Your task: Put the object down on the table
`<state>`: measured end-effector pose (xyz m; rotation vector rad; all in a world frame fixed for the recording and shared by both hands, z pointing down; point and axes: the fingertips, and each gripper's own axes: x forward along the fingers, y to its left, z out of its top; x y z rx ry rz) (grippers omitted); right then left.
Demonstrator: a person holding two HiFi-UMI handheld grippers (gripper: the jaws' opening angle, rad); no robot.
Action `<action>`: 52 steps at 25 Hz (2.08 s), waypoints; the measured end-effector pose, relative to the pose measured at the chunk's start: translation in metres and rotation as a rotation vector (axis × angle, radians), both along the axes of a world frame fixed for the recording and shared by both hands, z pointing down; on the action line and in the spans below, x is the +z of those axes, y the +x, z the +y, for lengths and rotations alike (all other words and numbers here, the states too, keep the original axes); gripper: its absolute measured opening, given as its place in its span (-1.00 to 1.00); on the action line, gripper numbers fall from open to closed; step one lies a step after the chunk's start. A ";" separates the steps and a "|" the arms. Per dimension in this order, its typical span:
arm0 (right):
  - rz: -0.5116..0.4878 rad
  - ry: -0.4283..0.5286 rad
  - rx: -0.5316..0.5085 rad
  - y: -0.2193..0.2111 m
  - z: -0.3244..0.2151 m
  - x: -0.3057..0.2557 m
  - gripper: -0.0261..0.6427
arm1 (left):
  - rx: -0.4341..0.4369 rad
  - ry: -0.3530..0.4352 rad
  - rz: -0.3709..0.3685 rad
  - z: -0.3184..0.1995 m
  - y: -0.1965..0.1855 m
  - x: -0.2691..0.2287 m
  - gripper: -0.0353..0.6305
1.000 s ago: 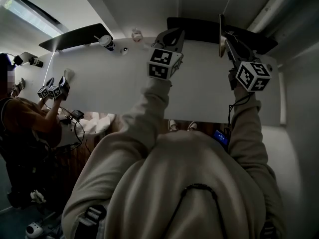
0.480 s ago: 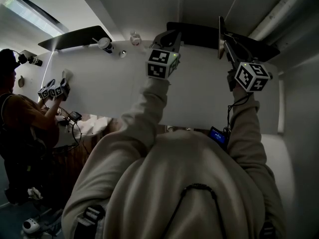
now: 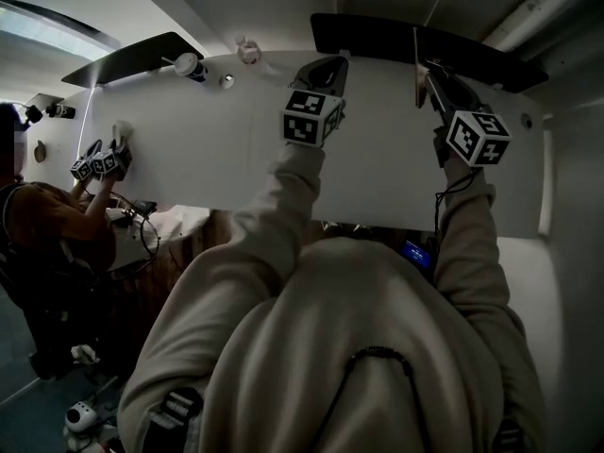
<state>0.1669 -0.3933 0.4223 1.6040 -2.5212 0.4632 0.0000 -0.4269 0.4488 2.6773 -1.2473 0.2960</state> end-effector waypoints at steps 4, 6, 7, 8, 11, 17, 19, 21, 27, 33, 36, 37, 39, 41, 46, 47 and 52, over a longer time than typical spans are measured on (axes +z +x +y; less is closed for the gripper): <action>-0.021 -0.072 -0.002 -0.001 0.008 0.046 -0.62 | 0.000 -0.058 -0.026 0.008 0.004 0.042 -0.88; -0.021 -0.105 -0.005 -0.003 0.013 0.066 -0.62 | 0.000 -0.092 -0.029 0.014 0.004 0.063 -0.88; -0.022 -0.122 -0.005 -0.003 0.016 0.075 -0.62 | 0.000 -0.108 -0.033 0.018 0.004 0.072 -0.88; -0.023 -0.139 -0.006 -0.003 0.020 0.083 -0.62 | -0.002 -0.125 -0.037 0.023 0.004 0.080 -0.88; -0.027 -0.195 -0.014 -0.002 0.033 0.106 -0.62 | -0.018 -0.174 -0.029 0.036 0.006 0.098 -0.88; -0.040 -0.304 -0.007 -0.003 0.060 0.157 -0.62 | -0.006 -0.264 -0.035 0.064 0.015 0.143 -0.88; -0.049 -0.337 -0.012 -0.003 0.068 0.174 -0.62 | -0.006 -0.288 -0.036 0.071 0.017 0.157 -0.88; -0.050 -0.366 -0.016 -0.003 0.075 0.191 -0.62 | -0.012 -0.313 -0.037 0.077 0.019 0.171 -0.88; -0.063 -0.440 -0.013 0.002 0.097 0.232 -0.62 | -0.011 -0.374 -0.033 0.101 0.031 0.200 -0.88; -0.099 -0.490 -0.013 -0.007 0.109 0.259 -0.62 | -0.001 -0.408 -0.068 0.117 0.042 0.230 -0.88; -0.095 -0.504 -0.020 -0.009 0.112 0.270 -0.62 | 0.011 -0.449 -0.064 0.127 0.047 0.247 -0.88; -0.091 -0.507 -0.022 -0.009 0.114 0.274 -0.62 | 0.013 -0.456 -0.062 0.129 0.048 0.251 -0.88; -0.094 -0.517 -0.019 -0.008 0.116 0.282 -0.62 | 0.014 -0.464 -0.055 0.133 0.050 0.256 -0.88; -0.095 -0.527 -0.012 -0.006 0.119 0.288 -0.62 | 0.013 -0.464 -0.046 0.133 0.052 0.256 -0.88; -0.100 -0.558 -0.011 -0.009 0.124 0.303 -0.62 | 0.015 -0.473 -0.042 0.131 0.053 0.257 -0.88; -0.106 -0.567 -0.008 -0.008 0.125 0.306 -0.62 | 0.014 -0.485 -0.043 0.133 0.053 0.261 -0.88; -0.112 -0.613 -0.017 -0.004 0.128 0.323 -0.62 | 0.020 -0.514 -0.055 0.137 0.056 0.275 -0.88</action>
